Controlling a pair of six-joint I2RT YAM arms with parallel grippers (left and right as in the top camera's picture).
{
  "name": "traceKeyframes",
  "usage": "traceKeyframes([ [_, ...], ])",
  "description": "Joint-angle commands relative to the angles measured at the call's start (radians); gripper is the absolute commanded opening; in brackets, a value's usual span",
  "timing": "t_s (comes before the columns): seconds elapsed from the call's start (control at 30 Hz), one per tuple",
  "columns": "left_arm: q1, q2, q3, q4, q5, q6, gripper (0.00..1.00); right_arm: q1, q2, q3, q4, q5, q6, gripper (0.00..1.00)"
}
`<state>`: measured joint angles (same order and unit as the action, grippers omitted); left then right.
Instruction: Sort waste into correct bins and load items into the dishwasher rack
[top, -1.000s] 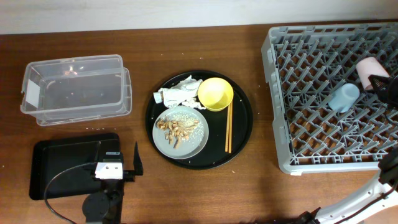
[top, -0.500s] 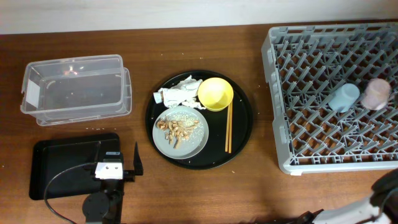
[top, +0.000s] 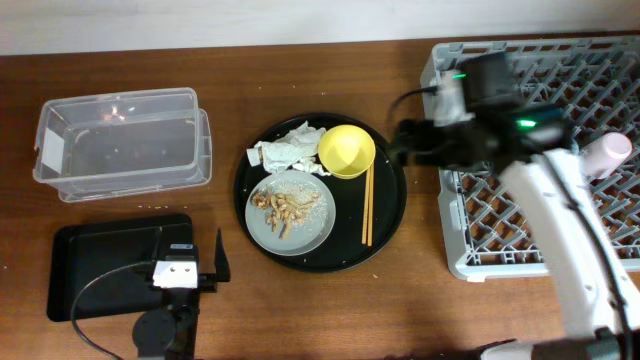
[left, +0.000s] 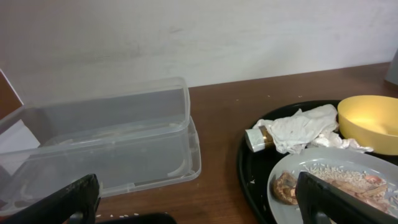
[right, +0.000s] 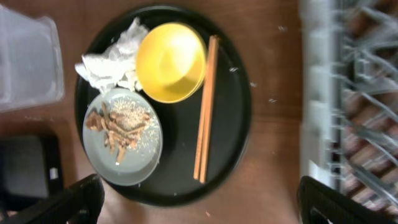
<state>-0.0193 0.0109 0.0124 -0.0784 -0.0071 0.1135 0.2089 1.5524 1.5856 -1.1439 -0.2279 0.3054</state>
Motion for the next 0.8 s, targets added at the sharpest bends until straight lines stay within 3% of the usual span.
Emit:
traceKeyframes([
  [0.0, 0.001, -0.003, -0.004, -0.005, 0.004, 0.016, 0.99, 0.192, 0.126, -0.001, 0.053, 0.082, 0.098, 0.98],
  [0.07, 0.001, -0.003, -0.004, -0.005, 0.004, 0.016, 0.99, 0.314, 0.235, -0.001, 0.097, 0.079, 0.104, 0.98],
  [0.17, 0.001, -0.003, -0.004, -0.005, 0.004, 0.016, 0.99, 0.388, 0.314, -0.001, 0.128, 0.079, 0.104, 0.98],
  [0.5, 0.001, -0.003, -0.004, -0.005, 0.004, 0.016, 0.99, 0.393, 0.315, -0.001, 0.154, 0.087, 0.101, 0.98],
  [0.6, 0.001, -0.003, -0.004, -0.005, 0.005, 0.015, 0.99, 0.245, 0.314, 0.021, 0.134, 0.096, 0.122, 0.98],
  [0.67, 0.0, -0.003, -0.003, -0.005, 0.009, 0.015, 0.99, 0.078, 0.306, 0.131, -0.008, 0.052, 0.097, 0.98],
  [0.77, 0.001, -0.003, -0.003, 0.073, 0.242, 0.015, 0.99, -0.192, 0.305, 0.312, -0.175, 0.055, 0.066, 0.98],
])
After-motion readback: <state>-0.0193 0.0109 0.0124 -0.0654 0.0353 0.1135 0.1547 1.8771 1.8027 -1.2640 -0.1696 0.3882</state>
